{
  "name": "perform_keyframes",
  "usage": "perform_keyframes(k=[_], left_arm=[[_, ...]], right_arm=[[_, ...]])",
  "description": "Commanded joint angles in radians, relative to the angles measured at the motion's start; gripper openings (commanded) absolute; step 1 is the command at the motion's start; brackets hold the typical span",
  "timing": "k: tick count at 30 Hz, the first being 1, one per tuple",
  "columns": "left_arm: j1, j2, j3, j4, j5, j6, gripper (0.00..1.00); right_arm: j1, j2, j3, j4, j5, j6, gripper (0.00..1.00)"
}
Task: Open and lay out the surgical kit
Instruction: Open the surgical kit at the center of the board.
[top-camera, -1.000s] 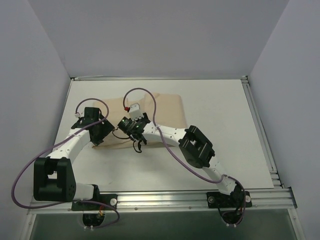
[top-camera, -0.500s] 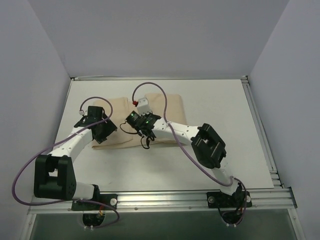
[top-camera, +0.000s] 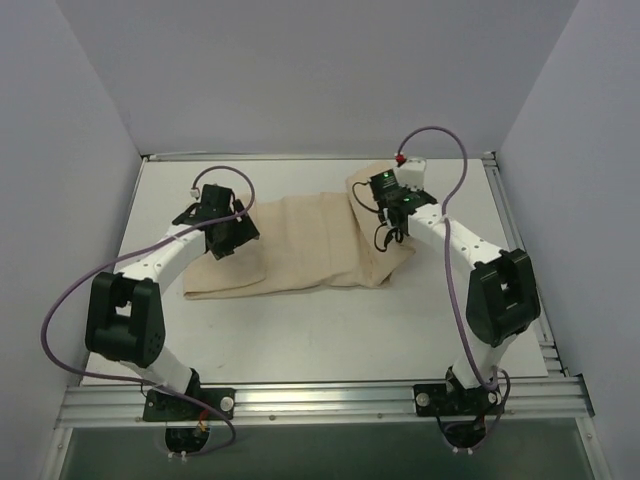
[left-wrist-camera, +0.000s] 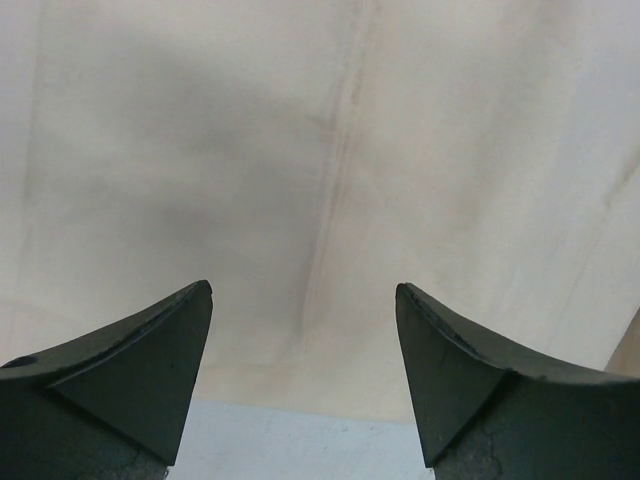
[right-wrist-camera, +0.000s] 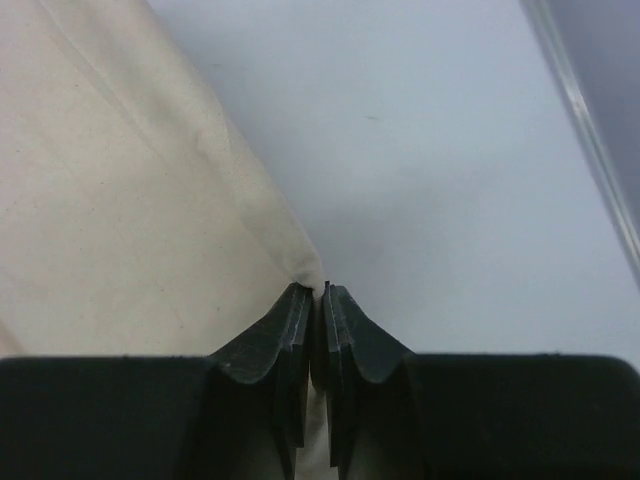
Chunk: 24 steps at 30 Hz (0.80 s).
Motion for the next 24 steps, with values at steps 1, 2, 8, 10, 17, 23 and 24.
perform_keyframes(k=[1,2,8,10,17,23,24], left_arm=[[-0.022,0.076,0.096,-0.011,0.013,0.041,0.84],[-0.028,0.087,0.124,-0.015,0.02,0.04,0.84],[-0.047,0.151,0.191,-0.047,-0.002,0.056,0.91],[-0.053,0.177,0.222,-0.077,-0.032,0.059,0.91],[-0.076,0.236,0.306,-0.144,-0.042,0.095,0.87],[-0.088,0.213,0.371,-0.327,-0.036,0.139,0.83],[-0.091,0.192,0.368,-0.34,-0.019,0.141,0.83]], right_arm=[[-0.13,-0.059,-0.079,-0.079,0.131,-0.01,0.1],[-0.153,-0.065,-0.111,-0.077,0.152,-0.01,0.14],[-0.205,-0.125,-0.182,0.081,0.022,-0.108,0.9],[-0.193,-0.134,-0.19,0.148,-0.203,-0.152,0.91],[-0.176,0.038,-0.086,0.171,-0.433,-0.184,0.65],[-0.175,0.14,0.019,0.113,-0.406,-0.211,0.59],[-0.175,0.156,0.03,0.105,-0.417,-0.223,0.59]])
